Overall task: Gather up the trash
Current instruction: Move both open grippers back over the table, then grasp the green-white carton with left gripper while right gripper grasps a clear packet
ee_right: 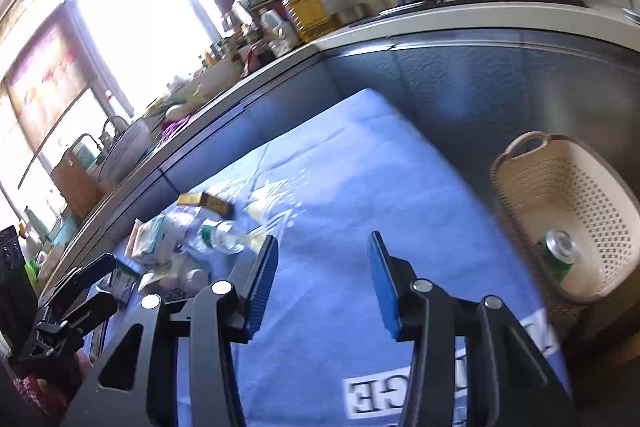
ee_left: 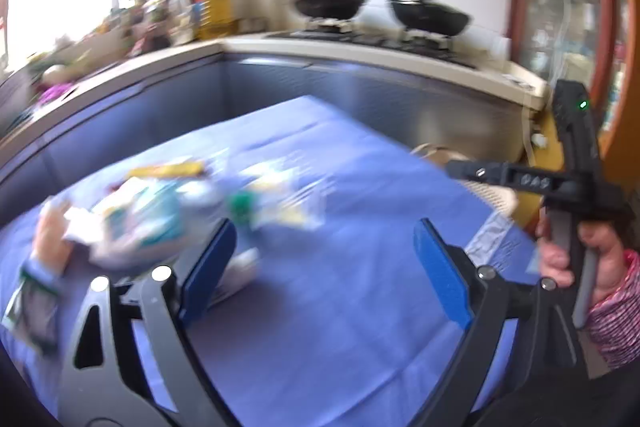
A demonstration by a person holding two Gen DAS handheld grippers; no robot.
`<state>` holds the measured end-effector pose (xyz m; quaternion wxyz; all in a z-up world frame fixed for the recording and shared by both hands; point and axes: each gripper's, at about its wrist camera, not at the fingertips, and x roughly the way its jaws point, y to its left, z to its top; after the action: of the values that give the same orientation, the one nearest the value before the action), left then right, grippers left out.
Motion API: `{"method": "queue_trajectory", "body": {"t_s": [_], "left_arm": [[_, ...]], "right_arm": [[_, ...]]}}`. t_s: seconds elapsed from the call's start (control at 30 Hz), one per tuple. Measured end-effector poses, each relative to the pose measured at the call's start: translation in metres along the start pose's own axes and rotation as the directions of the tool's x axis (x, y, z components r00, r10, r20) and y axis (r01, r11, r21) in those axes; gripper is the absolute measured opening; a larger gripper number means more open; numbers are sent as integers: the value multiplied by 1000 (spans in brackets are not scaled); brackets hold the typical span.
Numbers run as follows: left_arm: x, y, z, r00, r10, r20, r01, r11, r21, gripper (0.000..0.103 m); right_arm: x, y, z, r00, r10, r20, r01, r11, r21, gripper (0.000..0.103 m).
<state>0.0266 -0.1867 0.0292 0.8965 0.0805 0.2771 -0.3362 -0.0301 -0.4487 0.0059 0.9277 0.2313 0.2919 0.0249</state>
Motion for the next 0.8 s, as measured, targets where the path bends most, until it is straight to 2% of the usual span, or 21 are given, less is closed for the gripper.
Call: {"method": "queue_trajectory", "body": {"t_s": [0.1,0.23,0.33,0.4,0.47,0.6,0.7,0.73,0.8], "left_arm": [[-11,58,-29,992,124,-31,-126,990,-64,87],[-12,119,-54,981,180,-77,-189,972,-136,87],[1,142,-62,983,157,-92,-169,976,-141,88],[14,150,-66,983,142,-114,-157,979,-133,91],[29,152,-68,986,97,-138,-116,984,-137,91],[54,155,-69,980,-7,-198,-23,989,-148,91],[59,155,-65,981,-46,-191,13,986,-168,90],[60,153,-64,980,-61,-191,30,986,-162,80],[58,146,-65,978,-43,-202,17,991,-130,75]], "right_arm": [[28,47,-5,997,44,-68,-49,996,-72,47],[60,105,-10,985,95,-147,-116,983,-145,47],[85,133,-17,975,107,-196,-142,974,-177,47],[103,135,-18,960,131,-246,-162,981,-107,47],[117,131,-19,946,167,-276,-183,982,-36,47],[138,131,-18,926,199,-321,-198,980,38,47],[148,131,-22,906,222,-359,-205,975,85,47],[147,133,-23,901,234,-366,-215,972,92,47],[143,137,-25,898,231,-375,-217,973,78,47]]}}
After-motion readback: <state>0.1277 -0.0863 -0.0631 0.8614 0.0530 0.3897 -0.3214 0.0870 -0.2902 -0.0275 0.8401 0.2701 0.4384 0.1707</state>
